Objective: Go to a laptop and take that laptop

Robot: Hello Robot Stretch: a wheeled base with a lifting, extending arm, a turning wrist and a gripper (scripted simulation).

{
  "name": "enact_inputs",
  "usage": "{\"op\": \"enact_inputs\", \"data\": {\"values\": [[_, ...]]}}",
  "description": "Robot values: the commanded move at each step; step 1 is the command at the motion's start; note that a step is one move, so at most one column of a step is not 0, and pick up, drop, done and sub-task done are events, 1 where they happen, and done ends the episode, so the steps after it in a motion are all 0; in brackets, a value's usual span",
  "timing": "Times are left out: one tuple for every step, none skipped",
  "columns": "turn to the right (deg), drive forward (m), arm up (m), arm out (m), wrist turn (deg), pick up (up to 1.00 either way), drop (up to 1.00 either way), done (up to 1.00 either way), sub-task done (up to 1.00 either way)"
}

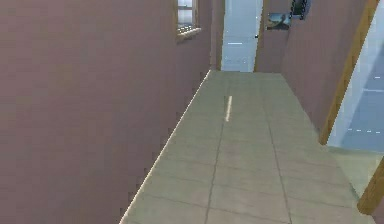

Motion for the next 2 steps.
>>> {"op": "enact_inputs", "data": {"values": [[36.0, 0.00, 0.00, 0.00, 0.0, 0.00, 0.00, 0.00, 0.00], [0.0, 1.00, 0.00, 0.00, 0.0, 0.00, 0.00, 0.00, 0.00]]}}
